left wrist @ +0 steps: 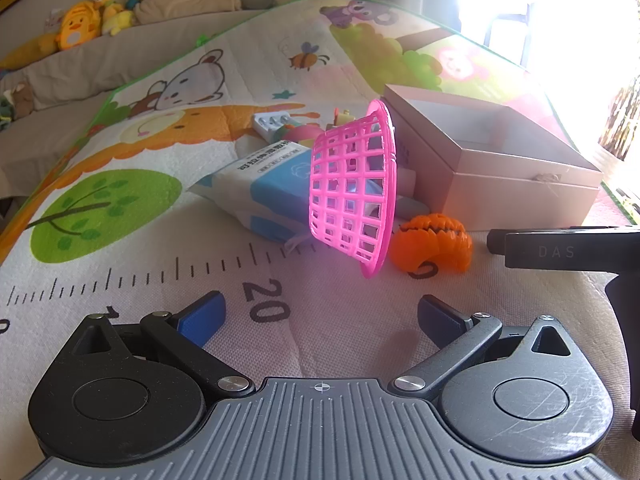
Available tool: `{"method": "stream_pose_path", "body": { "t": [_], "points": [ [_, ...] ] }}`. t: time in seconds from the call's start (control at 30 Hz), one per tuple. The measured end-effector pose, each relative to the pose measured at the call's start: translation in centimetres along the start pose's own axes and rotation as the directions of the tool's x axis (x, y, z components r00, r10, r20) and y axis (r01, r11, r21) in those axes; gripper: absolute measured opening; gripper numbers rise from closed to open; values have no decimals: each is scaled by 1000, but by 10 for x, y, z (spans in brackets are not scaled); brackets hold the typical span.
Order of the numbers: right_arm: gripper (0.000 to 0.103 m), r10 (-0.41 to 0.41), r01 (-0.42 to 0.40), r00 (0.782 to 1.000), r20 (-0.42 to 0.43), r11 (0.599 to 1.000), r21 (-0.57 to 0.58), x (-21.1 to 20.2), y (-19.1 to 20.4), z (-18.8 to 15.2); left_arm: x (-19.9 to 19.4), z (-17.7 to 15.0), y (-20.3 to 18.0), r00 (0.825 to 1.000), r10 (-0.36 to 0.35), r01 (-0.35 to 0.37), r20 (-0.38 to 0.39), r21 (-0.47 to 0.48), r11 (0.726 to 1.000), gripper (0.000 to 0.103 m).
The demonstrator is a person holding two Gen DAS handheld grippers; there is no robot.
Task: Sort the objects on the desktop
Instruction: 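Move the left tool toward the pink scoop net and grasp its rim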
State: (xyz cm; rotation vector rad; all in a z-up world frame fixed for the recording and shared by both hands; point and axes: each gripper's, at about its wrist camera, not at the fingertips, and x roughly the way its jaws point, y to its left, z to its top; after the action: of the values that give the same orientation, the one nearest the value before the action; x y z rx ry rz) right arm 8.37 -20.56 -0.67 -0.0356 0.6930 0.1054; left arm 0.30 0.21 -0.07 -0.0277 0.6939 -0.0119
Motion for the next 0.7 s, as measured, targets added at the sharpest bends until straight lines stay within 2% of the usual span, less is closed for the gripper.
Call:
{"method": "stream_pose_path", "body": {
  "t": [0.37,0.7],
  "points": [
    [103,0,0,1000,0,1000,0,0,0,0,1,0,-7,999,29,-29,-13,33,999,103],
    [103,0,0,1000,0,1000,0,1,0,-1,2,1,-8,1000,28,-28,-13,33,999,103]
  ]
}}
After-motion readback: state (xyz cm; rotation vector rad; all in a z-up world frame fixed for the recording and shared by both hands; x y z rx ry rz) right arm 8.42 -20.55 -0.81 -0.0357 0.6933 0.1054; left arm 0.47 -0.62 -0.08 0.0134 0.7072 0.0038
